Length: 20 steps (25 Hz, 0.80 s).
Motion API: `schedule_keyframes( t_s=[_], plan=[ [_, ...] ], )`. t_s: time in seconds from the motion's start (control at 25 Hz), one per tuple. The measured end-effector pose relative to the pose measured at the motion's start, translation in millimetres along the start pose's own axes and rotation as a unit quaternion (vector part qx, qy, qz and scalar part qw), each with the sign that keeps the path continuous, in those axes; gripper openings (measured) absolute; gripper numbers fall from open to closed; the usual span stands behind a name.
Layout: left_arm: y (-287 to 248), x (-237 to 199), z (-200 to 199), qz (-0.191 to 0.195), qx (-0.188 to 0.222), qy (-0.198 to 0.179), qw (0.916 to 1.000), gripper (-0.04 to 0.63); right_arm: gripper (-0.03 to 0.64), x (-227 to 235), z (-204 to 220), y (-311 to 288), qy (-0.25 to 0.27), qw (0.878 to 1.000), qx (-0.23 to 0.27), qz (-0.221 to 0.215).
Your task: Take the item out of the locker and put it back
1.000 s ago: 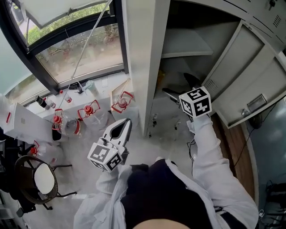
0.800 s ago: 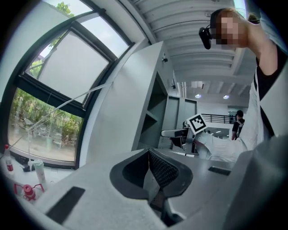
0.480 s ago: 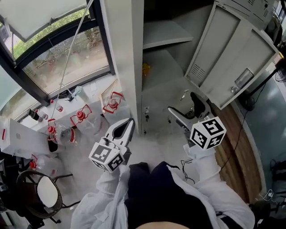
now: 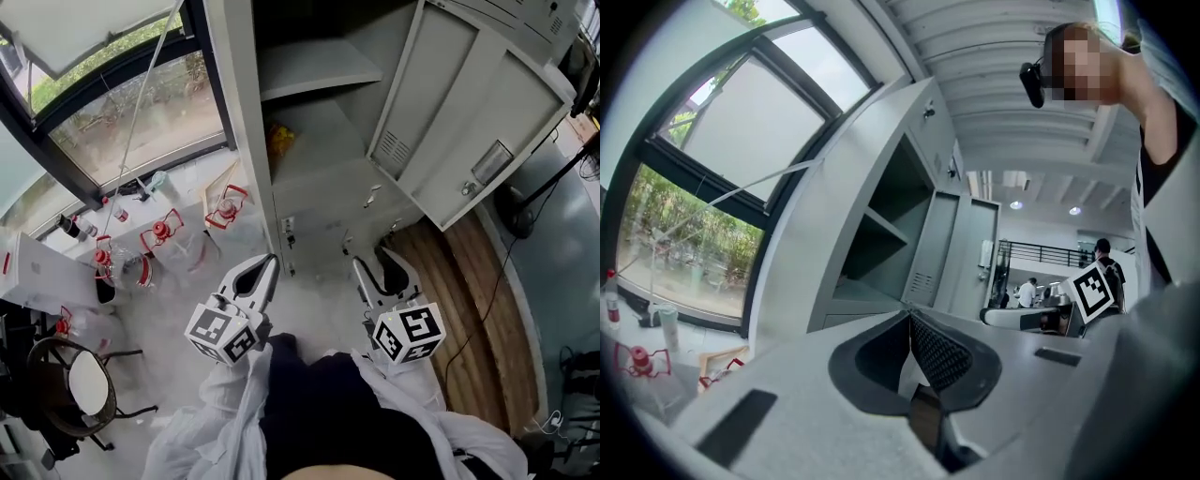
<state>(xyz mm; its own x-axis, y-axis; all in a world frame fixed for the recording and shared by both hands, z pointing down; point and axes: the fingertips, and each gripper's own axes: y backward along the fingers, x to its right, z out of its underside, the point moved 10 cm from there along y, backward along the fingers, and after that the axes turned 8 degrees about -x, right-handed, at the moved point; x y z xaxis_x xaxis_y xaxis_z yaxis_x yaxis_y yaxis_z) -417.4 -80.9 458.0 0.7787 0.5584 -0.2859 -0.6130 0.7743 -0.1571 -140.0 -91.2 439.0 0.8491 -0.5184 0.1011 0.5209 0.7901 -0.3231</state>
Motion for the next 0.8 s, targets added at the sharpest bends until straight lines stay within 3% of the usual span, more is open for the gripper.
schedule_keyframes(
  t_s=[0.32, 0.6, 0.8],
  plan=[
    [3, 39, 21, -0.032, -0.003, -0.005, 0.9995, 0.008, -0.002, 27, 19, 33, -0.007, 1.000, 0.016, 0.005],
    [10, 68, 43, -0.053, -0.012, -0.008, 0.9985, 0.008, -0.002, 42, 41, 55, 0.000, 1.000, -0.014, 0.006],
    [14, 86, 56, -0.063, -0.005, -0.003, 0.9980, 0.008, -0.002, 40, 49, 68, 0.041, 0.999, -0.022, 0.003]
  ],
)
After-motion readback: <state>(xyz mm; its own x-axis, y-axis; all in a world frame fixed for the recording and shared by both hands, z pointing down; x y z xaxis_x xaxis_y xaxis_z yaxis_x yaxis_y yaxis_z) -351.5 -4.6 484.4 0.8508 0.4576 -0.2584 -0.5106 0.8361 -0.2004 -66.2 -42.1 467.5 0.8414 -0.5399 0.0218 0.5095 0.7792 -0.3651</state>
